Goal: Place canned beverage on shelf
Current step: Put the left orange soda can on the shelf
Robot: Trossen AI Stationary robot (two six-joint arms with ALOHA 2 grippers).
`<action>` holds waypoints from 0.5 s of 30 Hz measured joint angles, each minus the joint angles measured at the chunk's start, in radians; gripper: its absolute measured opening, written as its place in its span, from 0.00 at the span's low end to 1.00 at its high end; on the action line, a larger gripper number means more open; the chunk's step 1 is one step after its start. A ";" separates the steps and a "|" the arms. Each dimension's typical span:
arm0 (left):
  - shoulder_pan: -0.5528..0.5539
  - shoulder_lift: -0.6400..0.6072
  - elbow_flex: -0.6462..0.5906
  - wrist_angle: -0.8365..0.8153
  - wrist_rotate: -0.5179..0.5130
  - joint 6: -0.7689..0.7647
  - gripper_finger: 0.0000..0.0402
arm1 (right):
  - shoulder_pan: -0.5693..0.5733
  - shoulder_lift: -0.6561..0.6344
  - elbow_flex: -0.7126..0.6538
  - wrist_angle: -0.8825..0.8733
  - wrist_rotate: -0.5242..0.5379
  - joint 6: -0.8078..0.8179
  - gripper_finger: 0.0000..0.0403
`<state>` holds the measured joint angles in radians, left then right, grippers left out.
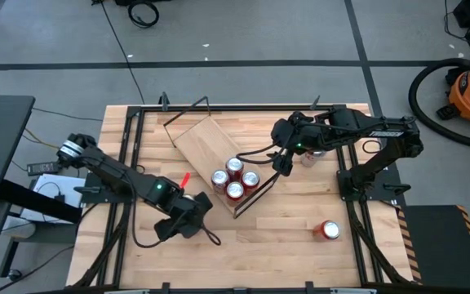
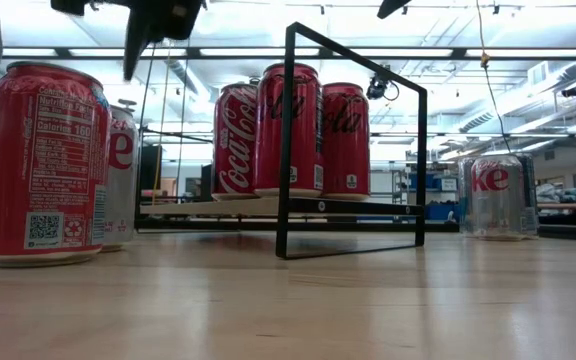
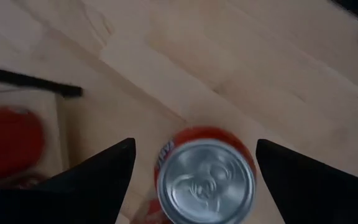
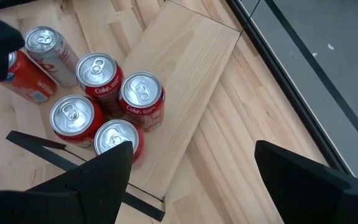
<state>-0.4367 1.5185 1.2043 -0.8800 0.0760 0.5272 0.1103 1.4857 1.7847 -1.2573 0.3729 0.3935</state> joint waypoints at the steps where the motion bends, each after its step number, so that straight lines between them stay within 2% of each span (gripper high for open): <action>1: 0.001 0.004 -0.002 -0.015 0.001 -0.002 0.86 | 0.000 0.000 0.000 -0.001 0.000 0.002 0.86; 15: 0.001 0.068 -0.002 -0.030 0.020 0.046 0.86 | 0.000 0.000 0.000 -0.001 -0.008 0.000 0.86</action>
<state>-0.4358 1.5867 1.2026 -0.9096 0.0959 0.5733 0.1104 1.4857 1.7847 -1.2583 0.3653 0.3932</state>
